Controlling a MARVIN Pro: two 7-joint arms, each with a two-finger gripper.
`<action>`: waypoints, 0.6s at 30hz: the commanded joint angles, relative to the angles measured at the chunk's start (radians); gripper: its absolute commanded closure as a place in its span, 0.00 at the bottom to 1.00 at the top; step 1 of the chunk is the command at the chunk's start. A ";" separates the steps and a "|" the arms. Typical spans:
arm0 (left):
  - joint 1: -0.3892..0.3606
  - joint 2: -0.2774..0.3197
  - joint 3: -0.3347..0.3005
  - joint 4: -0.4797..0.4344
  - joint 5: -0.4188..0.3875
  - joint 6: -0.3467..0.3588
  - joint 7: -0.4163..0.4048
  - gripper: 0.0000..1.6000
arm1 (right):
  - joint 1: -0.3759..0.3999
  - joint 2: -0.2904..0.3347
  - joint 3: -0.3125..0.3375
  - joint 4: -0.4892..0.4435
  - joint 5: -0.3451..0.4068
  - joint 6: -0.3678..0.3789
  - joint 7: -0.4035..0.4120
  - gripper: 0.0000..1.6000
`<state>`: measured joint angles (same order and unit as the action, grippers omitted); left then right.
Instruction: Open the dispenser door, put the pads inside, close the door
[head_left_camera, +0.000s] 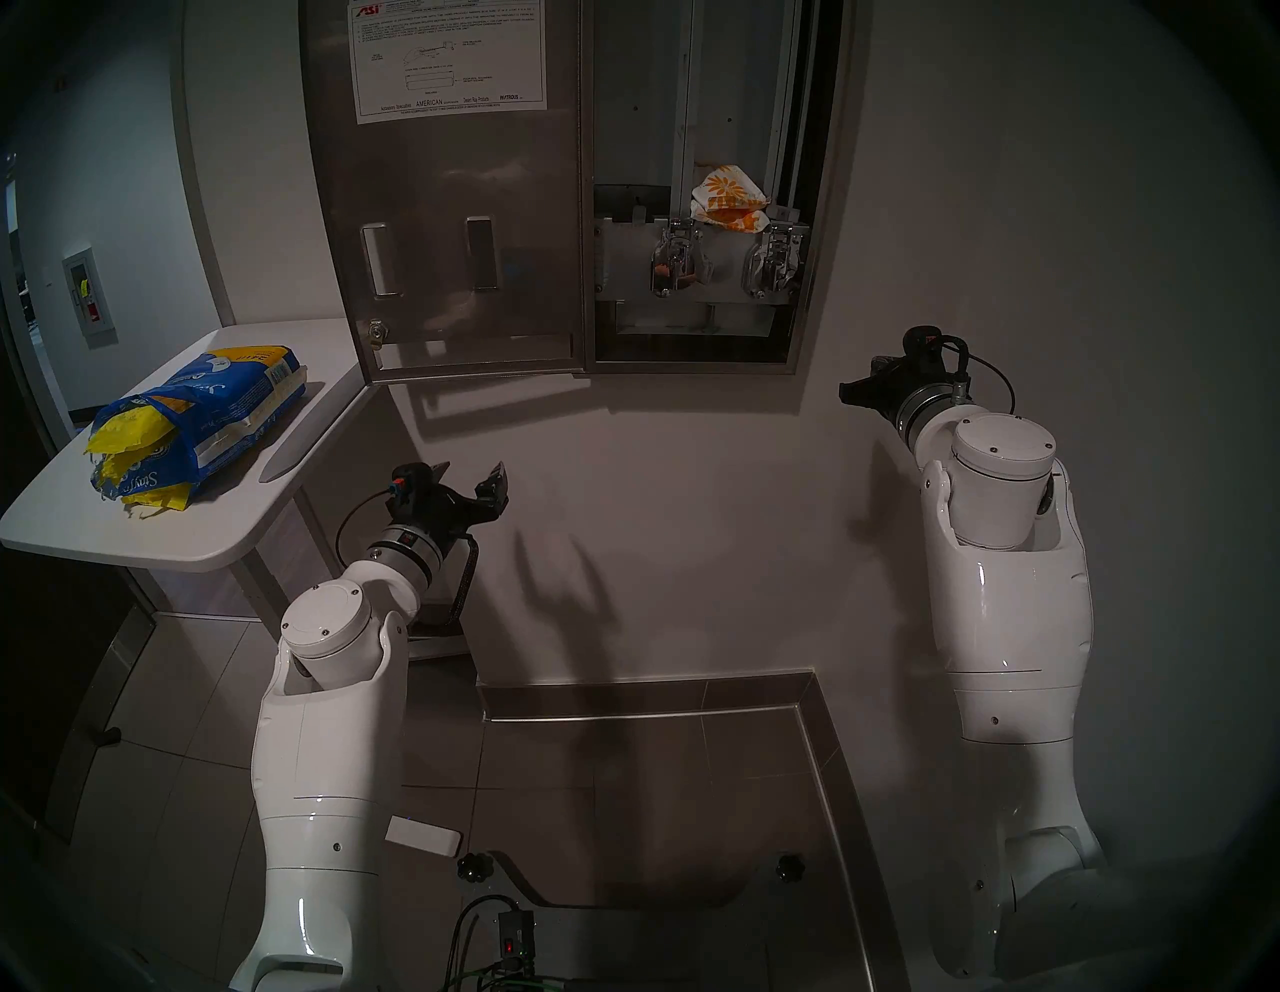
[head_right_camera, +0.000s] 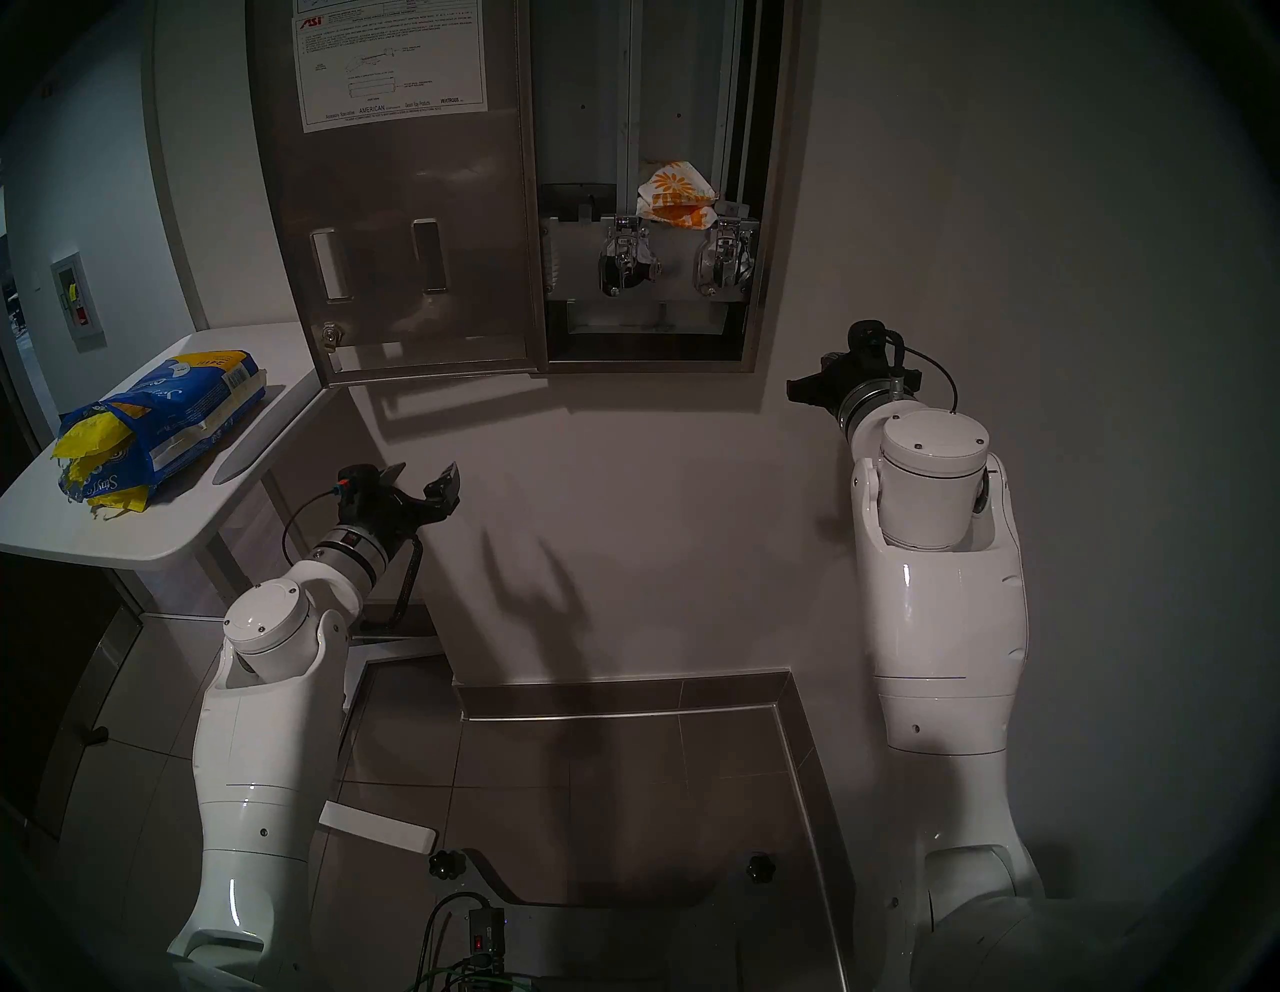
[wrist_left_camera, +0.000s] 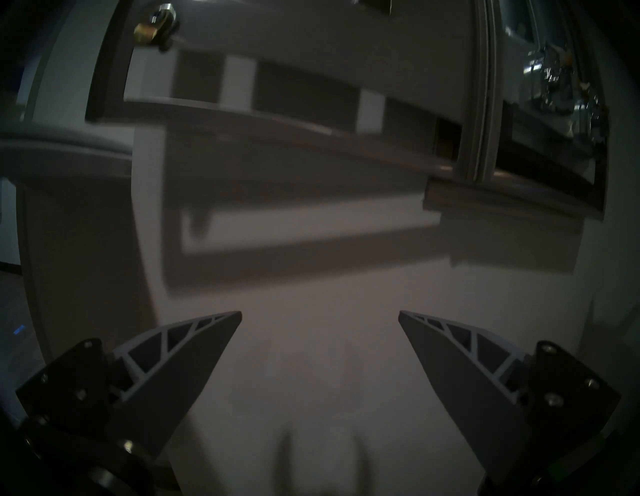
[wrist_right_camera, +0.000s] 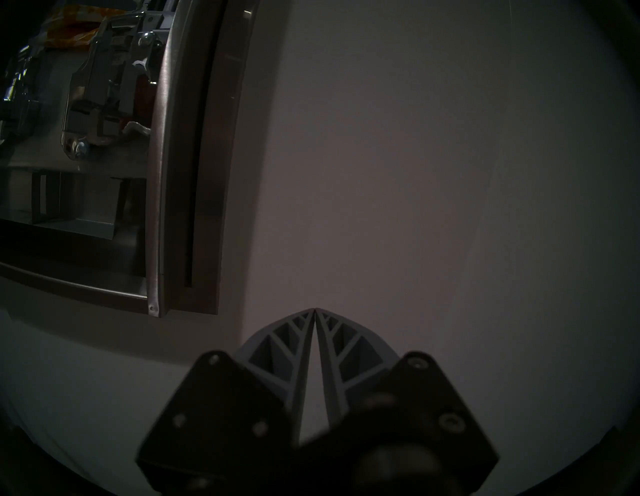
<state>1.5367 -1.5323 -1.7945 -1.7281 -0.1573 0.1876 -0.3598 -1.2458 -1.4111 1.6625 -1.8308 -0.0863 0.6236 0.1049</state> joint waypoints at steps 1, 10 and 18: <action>-0.007 0.016 -0.026 -0.108 -0.033 0.000 -0.030 0.00 | 0.011 0.001 0.002 -0.012 0.002 -0.005 0.001 0.68; -0.006 0.055 -0.078 -0.203 -0.093 0.010 -0.108 0.00 | 0.011 0.001 0.001 -0.012 0.002 -0.005 0.001 0.68; 0.002 0.095 -0.111 -0.254 -0.114 0.007 -0.169 0.00 | 0.011 0.001 0.001 -0.012 0.003 -0.006 0.001 0.68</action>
<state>1.5398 -1.4794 -1.8785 -1.9253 -0.2482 0.2005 -0.4778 -1.2458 -1.4102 1.6623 -1.8306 -0.0863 0.6233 0.1039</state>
